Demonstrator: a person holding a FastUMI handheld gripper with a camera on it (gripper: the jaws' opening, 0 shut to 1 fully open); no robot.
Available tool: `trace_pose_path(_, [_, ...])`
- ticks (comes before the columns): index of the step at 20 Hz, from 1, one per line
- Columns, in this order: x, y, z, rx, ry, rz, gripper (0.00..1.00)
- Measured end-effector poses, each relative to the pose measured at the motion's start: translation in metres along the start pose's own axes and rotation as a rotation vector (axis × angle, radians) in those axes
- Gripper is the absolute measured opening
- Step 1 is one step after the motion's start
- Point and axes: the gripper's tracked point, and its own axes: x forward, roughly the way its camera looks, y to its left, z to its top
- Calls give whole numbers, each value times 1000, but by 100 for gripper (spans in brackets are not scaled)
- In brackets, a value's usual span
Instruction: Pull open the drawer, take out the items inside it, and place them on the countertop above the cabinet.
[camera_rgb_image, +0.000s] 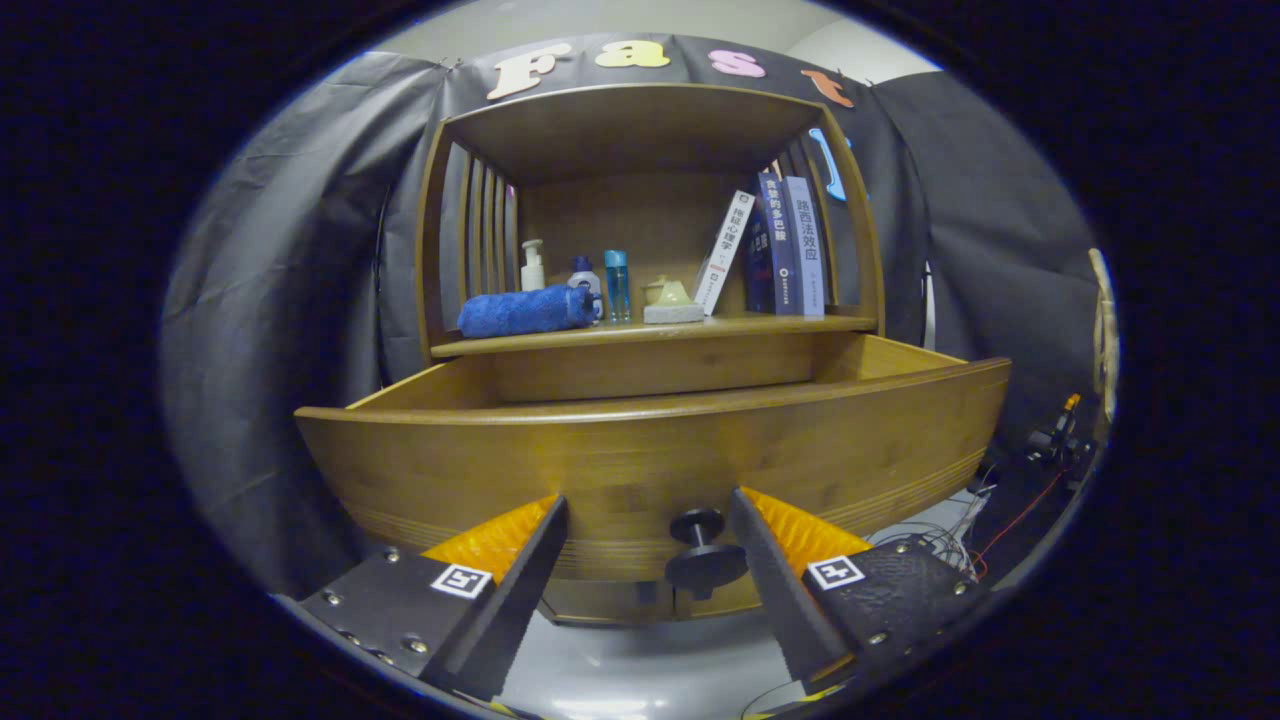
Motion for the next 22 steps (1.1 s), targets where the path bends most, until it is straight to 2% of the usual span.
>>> trace_pose_path(6, [37,6,16,-10,-47,-16,99])
trace_pose_path(22, [134,10,31,-5,-58,-9,99])
